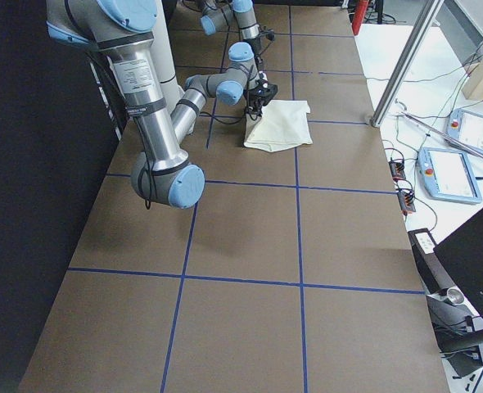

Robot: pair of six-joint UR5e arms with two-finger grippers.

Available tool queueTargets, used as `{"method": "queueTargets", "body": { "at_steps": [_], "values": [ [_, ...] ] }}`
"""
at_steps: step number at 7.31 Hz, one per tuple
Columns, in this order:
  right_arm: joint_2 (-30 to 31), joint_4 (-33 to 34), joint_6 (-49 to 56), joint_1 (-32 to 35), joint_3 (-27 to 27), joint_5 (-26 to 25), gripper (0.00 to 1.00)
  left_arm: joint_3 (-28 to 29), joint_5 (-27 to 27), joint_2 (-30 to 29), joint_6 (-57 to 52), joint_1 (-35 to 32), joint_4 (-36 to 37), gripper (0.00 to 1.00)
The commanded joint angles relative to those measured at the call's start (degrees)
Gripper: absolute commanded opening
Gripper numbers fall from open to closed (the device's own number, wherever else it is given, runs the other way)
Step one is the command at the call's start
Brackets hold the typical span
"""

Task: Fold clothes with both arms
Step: 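Fold the held edge over onto the far half with both grippers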

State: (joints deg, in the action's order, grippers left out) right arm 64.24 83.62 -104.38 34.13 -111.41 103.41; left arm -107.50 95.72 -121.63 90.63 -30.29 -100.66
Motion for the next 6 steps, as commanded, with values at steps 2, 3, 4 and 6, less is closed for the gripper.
{"method": "queueTargets", "body": {
  "at_steps": [2,3,4,6],
  "values": [
    [-8.68,-0.21,4.09,4.27,14.53,1.45,0.0,12.03,-0.36,-3.77,-5.89,-3.45,-8.23,0.0],
    [-8.78,-1.52,4.27,5.06,16.04,1.54,0.0,13.18,-0.36,-4.22,-6.16,-3.81,-8.5,0.0],
    [-8.78,-3.53,4.28,5.33,17.36,1.8,0.0,13.63,-0.36,-4.22,-6.17,-3.81,-9.98,0.0],
    [-9.48,-3.99,4.54,5.68,19.12,1.89,0.0,15.81,-0.45,-4.31,-6.52,-4.07,-12.09,0.0]
  ]
}}
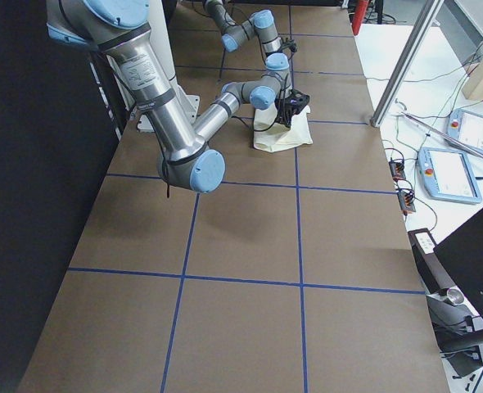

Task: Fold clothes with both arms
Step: 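Fold the held edge over onto the far half with both grippers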

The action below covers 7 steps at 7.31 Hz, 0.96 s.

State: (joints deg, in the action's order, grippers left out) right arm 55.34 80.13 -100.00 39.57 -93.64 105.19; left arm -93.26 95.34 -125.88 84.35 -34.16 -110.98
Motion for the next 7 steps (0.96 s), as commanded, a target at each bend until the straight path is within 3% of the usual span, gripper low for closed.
{"method": "queueTargets", "body": {
  "at_steps": [1,5,6,7],
  "values": [
    [-2.41,-0.5,0.16,0.34,3.88,0.11,0.0,3.86,-0.07,-0.16,-0.59,-0.64,-4.92,0.0],
    [-4.62,-4.36,1.91,2.27,9.95,1.86,0.0,6.85,-0.85,-0.51,-2.52,-2.05,-6.96,0.0],
    [-6.63,-4.37,4.79,2.27,13.71,1.78,0.99,13.48,-2.43,-2.77,-2.61,-2.05,-12.1,0.6],
    [-7.26,-4.37,10.13,2.79,14.71,1.78,1.0,18.59,-2.53,-5.06,-3.22,-3.35,-15.64,1.0]
  ]
}}
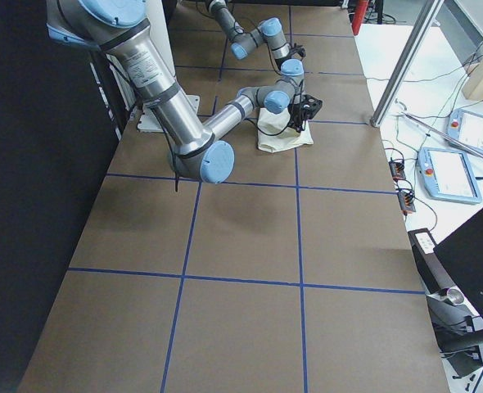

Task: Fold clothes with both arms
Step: 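Open the right gripper and raise it away while the left gripper holds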

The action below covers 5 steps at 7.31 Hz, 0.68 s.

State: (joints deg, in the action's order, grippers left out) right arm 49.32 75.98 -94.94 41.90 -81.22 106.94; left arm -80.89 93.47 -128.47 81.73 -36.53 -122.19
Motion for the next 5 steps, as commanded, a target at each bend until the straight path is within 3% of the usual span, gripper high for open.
{"method": "queueTargets", "body": {
  "at_steps": [1,2,3,4,5],
  "values": [
    [-1.5,-0.04,10.77,3.94,1.42,4.11,1.0,6.1,-0.14,-2.75,-3.57,-3.52,-4.72,1.0],
    [-1.16,-0.13,10.74,4.32,0.89,8.51,1.0,4.7,0.04,-2.67,-3.51,-3.63,-4.73,1.0],
    [-0.98,-0.13,10.57,4.15,0.62,8.12,1.0,1.3,0.48,-2.23,-3.25,-3.72,-4.29,1.0],
    [-0.2,-0.13,10.13,4.15,-0.51,8.11,0.84,-1.26,3.62,-1.62,-2.46,-3.81,-3.85,1.0],
    [3.21,-0.13,10.21,4.41,-4.79,8.2,0.81,-5.55,4.95,1.96,-2.28,-4.07,-3.85,1.0]
  ]
}}
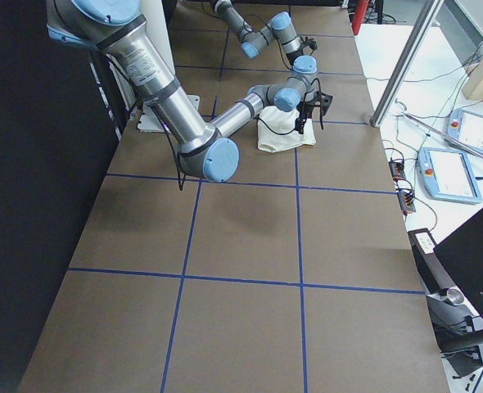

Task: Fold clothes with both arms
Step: 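Open the right gripper and raise it away while the left gripper holds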

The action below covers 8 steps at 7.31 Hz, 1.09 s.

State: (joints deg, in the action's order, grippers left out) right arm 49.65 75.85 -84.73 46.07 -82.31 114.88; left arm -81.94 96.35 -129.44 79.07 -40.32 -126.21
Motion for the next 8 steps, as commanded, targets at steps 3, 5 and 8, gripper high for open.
{"method": "queueTargets", "body": {
  "at_steps": [3,5,8],
  "values": [
    [13.69,0.09,3.25,3.32,-13.56,1.13,0.87,-11.22,11.75,9.74,-1.06,-3.71,0.52,0.63],
    [21.32,0.0,4.13,4.63,-19.43,0.26,1.0,-10.7,11.67,7.89,2.66,1.53,0.61,0.0],
    [22.77,0.0,4.14,4.99,-21.05,-0.88,1.0,-9.55,10.01,8.5,3.62,8.84,1.05,0.0]
  ]
}}
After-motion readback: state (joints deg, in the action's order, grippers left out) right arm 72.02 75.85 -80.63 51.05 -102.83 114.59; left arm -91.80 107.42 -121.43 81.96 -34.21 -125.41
